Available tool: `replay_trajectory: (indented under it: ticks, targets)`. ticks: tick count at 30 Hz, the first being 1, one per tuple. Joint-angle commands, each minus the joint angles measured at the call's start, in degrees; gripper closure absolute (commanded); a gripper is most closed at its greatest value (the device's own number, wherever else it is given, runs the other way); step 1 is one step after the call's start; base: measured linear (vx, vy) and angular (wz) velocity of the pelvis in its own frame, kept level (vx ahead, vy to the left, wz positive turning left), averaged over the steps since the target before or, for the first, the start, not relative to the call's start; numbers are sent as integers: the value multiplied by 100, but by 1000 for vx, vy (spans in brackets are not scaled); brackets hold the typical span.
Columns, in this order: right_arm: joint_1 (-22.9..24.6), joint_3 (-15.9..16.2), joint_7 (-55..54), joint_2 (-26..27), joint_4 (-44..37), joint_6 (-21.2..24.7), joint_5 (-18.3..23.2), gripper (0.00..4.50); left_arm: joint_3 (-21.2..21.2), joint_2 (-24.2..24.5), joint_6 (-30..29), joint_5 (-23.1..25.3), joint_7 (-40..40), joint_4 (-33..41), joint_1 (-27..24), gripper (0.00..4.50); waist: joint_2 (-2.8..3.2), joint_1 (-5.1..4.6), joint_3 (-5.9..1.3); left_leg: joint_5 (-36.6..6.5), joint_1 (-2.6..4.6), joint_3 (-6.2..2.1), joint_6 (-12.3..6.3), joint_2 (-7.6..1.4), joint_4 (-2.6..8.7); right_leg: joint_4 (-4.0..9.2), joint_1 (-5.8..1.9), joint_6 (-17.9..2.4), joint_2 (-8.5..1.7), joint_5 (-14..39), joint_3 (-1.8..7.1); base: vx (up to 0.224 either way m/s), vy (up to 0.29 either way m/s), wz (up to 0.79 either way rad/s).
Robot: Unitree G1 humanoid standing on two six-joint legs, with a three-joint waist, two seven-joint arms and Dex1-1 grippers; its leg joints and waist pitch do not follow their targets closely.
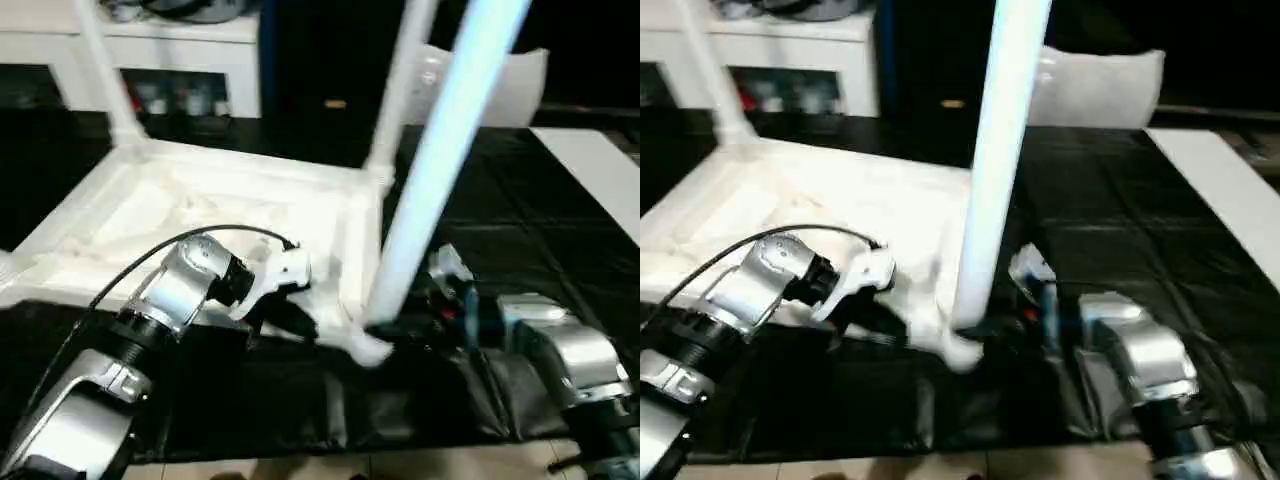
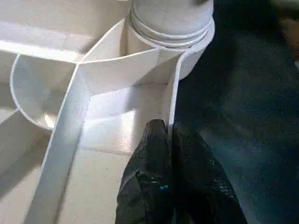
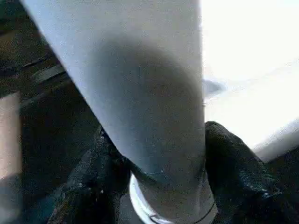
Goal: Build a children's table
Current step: Rotate leg to tighten
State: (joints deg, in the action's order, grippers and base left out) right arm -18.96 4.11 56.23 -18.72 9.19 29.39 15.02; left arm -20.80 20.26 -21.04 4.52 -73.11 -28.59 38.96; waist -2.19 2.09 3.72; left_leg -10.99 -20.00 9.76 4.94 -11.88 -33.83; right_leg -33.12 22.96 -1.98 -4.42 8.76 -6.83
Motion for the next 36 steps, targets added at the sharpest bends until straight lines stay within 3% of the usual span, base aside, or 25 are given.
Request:
replay_trajectory:
  ticks: [1,3,6,9,10,14,17,21,23,24,29,32,33,36]
  targets:
    - [-174,233,-977,658,48,238,-103,237,65,-689,-348,-154,825,-19,197,450,-17,-22,-313,-1247,-13,-59,-75,-96,391,578,-285,-348,-420,3227,243,0,0,0]
    - [-183,208,-1210,763,41,283,-155,240,101,-768,-406,-129,989,-64,223,450,-24,-101,-326,-1300,-33,-76,-91,-75,380,606,-298,-258,-415,3333,216,0,0,0]
    - [-341,-104,-2719,1423,307,295,-451,240,421,-1287,-655,-106,2023,-247,378,450,-10,-180,-341,-1216,-9,-44,-186,-68,357,608,-235,-367,-399,3113,246,0,0,0]
    - [-401,-242,-3308,1725,446,42,-633,240,546,-1535,-720,-82,2425,-291,414,450,-2,-172,-359,-1127,-2,-38,-241,-66,359,598,-244,-411,-397,2957,250,0,0,0]
    - [-401,-242,-3308,1725,446,42,-633,191,546,-1535,-720,-82,2425,-291,414,450,1,-158,-370,-1098,4,-39,-271,-82,366,580,-248,-454,-397,2786,265,0,0,0]
    - [-350,-317,-3374,1928,325,-198,-630,174,503,-1543,-613,-14,2400,-240,347,450,29,-159,-395,-923,-34,-43,-371,-115,387,458,-305,-727,-388,1950,310,0,0,0]
    - [-329,-301,-3358,1923,272,-220,-610,139,472,-1496,-575,-5,2349,-222,327,450,24,-155,-395,-863,-35,-32,-396,-118,387,437,-319,-819,-397,1773,327,0,0,0]
    - [-183,-315,-3117,1704,90,-360,-567,93,364,-1215,-380,24,2084,-126,199,450,-3,-144,-399,-841,-39,-26,-414,-122,391,439,-336,-800,-407,1825,335,0,0,0]
    - [-74,-302,-2856,1480,-44,-350,-493,93,330,-1048,-357,1,1902,-54,129,450,17,-137,-394,-796,-34,-30,-409,-131,395,428,-338,-829,-411,1784,340,0,0,0]
    - [-74,-302,-2856,1480,-44,-350,-493,68,330,-1048,-357,1,1902,-54,129,450,19,-142,-394,-764,-44,-26,-443,-143,394,398,-344,-887,-409,1599,352,0,0,0]
    - [82,-269,-1834,875,-280,-356,-223,34,206,-624,84,-26,1198,-111,102,450,26,-119,-375,-915,-27,-27,-467,-142,397,435,-337,-851,-412,1818,350,0,0,0]
    - [86,-168,-1266,538,-286,-465,-182,6,128,-441,254,-48,852,-124,124,450,21,-114,-370,-981,-25,-22,-461,-145,395,431,-335,-860,-404,1831,348,0,0,0]
    - [57,-17,-725,212,-228,-638,-203,6,31,-281,492,-34,565,-171,158,450,30,-89,-368,-1006,-14,-25,-434,-144,392,448,-323,-850,-421,1964,342,0,0,0]
    - [11,119,-294,-63,-165,-757,-212,3,-52,-150,642,-30,310,-202,185,450,35,-48,-375,-995,8,-15,-443,-157,384,432,-314,-867,-415,1907,356,0,0,0]
